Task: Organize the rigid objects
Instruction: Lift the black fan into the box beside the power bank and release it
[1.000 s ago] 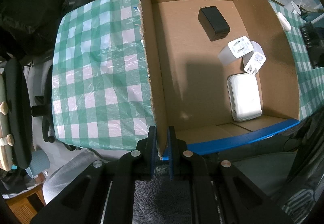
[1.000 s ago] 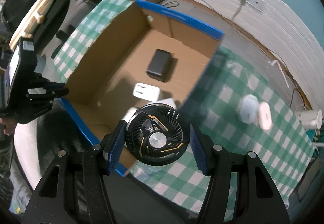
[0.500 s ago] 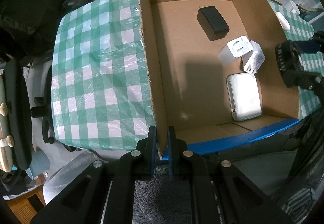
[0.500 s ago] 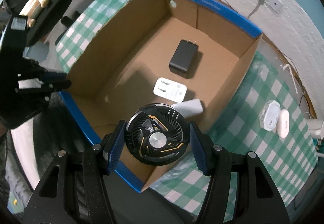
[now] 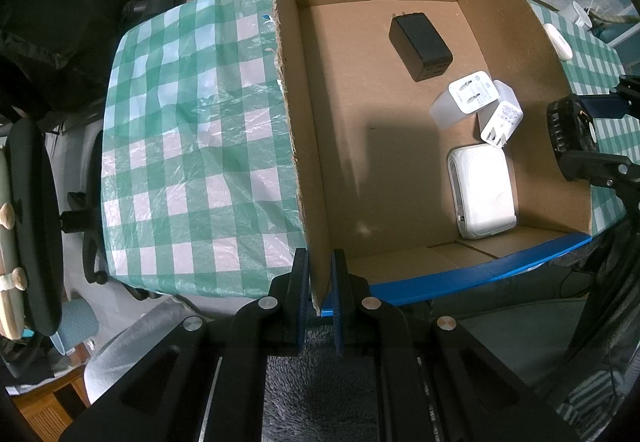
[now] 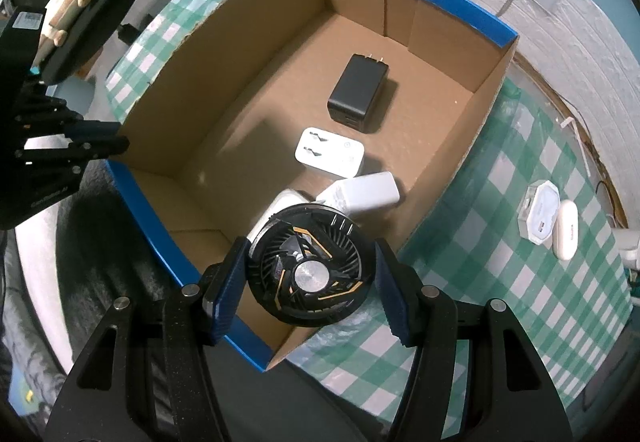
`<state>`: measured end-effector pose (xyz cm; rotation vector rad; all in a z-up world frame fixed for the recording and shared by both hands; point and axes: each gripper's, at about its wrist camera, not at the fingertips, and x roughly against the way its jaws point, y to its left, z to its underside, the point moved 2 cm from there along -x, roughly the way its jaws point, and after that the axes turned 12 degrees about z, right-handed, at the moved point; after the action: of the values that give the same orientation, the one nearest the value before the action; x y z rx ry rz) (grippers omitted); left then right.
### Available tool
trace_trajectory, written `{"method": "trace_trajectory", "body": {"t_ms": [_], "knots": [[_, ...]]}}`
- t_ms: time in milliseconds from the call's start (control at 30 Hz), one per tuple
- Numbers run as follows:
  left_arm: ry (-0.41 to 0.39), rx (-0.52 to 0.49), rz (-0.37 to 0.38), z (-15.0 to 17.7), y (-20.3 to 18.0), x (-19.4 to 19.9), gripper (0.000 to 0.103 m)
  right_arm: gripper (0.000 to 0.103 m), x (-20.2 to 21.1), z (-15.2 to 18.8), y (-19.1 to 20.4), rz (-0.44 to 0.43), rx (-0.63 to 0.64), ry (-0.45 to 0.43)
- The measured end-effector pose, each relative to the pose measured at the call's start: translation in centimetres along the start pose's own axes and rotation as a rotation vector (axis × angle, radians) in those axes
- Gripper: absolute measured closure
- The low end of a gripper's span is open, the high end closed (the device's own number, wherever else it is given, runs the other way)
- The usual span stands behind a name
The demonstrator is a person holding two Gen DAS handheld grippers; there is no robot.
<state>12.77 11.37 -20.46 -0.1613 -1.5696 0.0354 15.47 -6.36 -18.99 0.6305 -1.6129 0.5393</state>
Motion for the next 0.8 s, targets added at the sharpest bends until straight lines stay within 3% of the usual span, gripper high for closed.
{"method": "trace_trajectory", "body": {"t_ms": [433,800], "knots": [[0.006,-0.012,-0.015,-0.2,-0.2,0.1,0.094,0.036,2.8,0.4,-2.6,-0.055,-0.086,-0.069],[0.007,-0.017,-0.02,-0.1,-0.2,0.2,0.094,0.036,4.8,1.1,-7.7,-0.048,-0.196,-0.109]]}}
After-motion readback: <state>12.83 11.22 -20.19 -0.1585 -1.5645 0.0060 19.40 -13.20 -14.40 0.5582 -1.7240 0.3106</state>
